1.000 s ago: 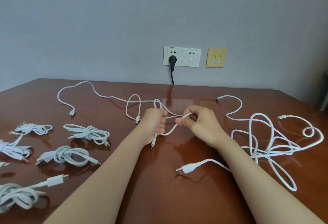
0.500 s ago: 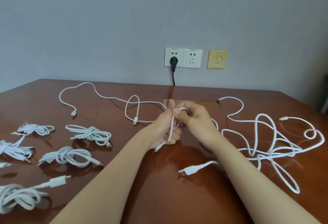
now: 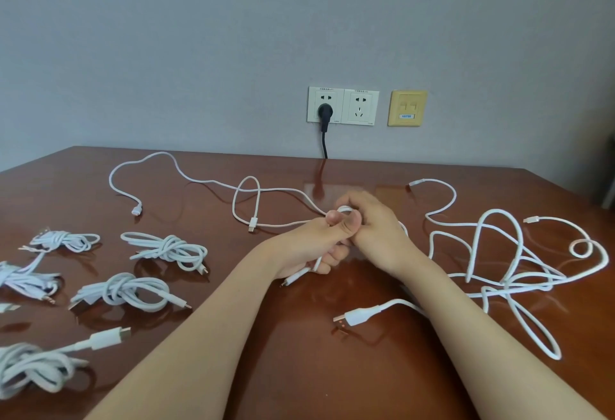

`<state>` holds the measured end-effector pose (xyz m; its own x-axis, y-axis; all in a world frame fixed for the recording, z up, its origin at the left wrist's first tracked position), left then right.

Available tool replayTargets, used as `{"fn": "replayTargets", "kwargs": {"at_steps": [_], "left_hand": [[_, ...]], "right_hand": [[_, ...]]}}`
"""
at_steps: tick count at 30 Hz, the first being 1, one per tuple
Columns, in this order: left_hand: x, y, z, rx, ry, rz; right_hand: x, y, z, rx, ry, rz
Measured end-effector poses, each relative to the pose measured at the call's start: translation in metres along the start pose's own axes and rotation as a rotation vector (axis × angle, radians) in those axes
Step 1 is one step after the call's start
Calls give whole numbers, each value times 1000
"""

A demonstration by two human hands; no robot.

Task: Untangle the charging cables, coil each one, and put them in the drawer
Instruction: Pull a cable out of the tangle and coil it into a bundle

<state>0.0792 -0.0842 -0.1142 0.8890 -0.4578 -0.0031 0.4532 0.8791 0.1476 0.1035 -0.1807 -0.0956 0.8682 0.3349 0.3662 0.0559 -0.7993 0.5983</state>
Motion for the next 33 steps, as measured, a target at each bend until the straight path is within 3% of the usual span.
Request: {"fn": "replayTargets", "kwargs": {"at_steps": [11, 18, 25, 33], "left_hand": [[-3, 0, 0, 14, -13, -34], [-4, 0, 0, -181, 66, -54], [-1, -1, 0, -127, 73, 12], [-9, -1, 0, -251, 109, -127]], "right_hand": [[1, -4, 2, 234, -23, -43], [5, -6, 6, 359, -112, -29], [5, -2, 7, 240, -68, 99], [3, 5, 0, 48, -9, 40]]}}
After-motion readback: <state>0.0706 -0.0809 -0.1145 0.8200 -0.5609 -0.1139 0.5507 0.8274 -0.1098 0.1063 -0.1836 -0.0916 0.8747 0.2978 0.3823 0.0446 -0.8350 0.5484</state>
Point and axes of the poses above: each hand's wrist, its own x-axis towards the middle knuckle, its own y-axis out of the back of the hand, z = x × y, the point moved 4 cm from there along x, towards the middle knuckle, and after that the axes turned 4 degrees about -y, right-handed, at the moved point
